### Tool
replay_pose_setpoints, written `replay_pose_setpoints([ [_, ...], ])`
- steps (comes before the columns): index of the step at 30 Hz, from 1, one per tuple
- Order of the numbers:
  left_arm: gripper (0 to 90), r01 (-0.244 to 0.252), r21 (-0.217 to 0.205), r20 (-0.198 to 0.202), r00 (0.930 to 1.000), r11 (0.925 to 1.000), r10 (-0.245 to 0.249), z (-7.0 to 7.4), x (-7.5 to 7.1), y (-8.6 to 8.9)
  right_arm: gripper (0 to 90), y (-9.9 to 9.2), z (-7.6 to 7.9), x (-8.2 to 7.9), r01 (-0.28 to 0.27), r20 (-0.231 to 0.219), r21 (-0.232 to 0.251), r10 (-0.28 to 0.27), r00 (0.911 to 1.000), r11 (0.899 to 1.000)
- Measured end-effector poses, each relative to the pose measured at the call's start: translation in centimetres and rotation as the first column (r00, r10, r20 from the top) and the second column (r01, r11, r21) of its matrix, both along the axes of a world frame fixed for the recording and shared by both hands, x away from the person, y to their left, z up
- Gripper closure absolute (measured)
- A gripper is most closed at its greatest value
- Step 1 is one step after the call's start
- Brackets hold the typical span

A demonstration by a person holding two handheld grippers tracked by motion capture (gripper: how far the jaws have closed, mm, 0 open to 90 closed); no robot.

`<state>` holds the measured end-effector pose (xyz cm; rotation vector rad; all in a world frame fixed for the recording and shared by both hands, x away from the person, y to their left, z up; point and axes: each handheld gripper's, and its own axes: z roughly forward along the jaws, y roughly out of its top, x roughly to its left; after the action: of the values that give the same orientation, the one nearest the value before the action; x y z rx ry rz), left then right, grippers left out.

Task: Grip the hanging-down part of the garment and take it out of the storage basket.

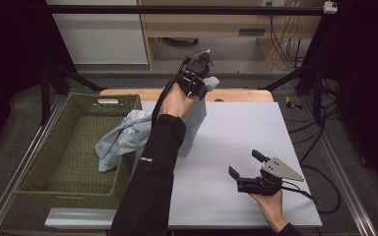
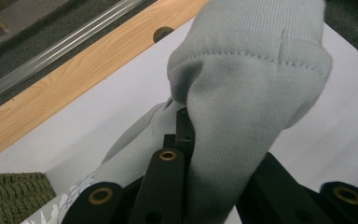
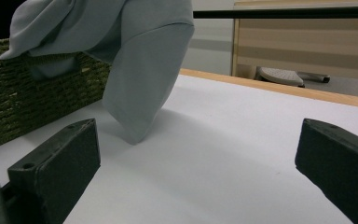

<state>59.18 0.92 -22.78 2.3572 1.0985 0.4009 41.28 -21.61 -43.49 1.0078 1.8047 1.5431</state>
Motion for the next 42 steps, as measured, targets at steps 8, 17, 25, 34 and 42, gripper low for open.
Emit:
replay_pose_setpoints([
  [8, 82.0, 0.001, 0.0, 0.003, 1.0, 1.0, -0.001, 0.2, -0.2, 0.2, 0.3, 0.0, 0.1, 0.2, -0.009, 0.006, 0.01, 0.009, 0.9999, 1.0],
  [17, 82.0, -0.003, -0.003, 0.0, 1.0, 1.0, 0.003, 0.3, 0.0, 0.3, 0.3, 0.0, 0.9, 0.9, -0.011, 0.006, 0.032, 0.011, 0.9999, 0.999],
  [25, 82.0, -0.005, 0.005, -0.009, 0.9999, 1.0, 0.005, 0.3, 0.1, 0.1, 0.3, 1.1, 2.2, 2.0, -0.029, 0.026, 0.04, 0.028, 0.9993, 0.999],
  [34, 82.0, -0.009, 0.015, -0.024, 0.9997, 0.9998, 0.009, 0.4, 0.2, 0.1, 0.4, 3.0, 3.0, 3.2, -0.06, 0.037, 0.038, 0.059, 0.9976, 0.997],
  [42, 81.9, -0.005, 0.014, -0.023, 0.9997, 0.9999, 0.005, 0.4, 0.2, 0.0, 0.4, 4.7, 3.7, 4.5, -0.087, 0.038, 0.03, 0.085, 0.9956, 0.996],
])
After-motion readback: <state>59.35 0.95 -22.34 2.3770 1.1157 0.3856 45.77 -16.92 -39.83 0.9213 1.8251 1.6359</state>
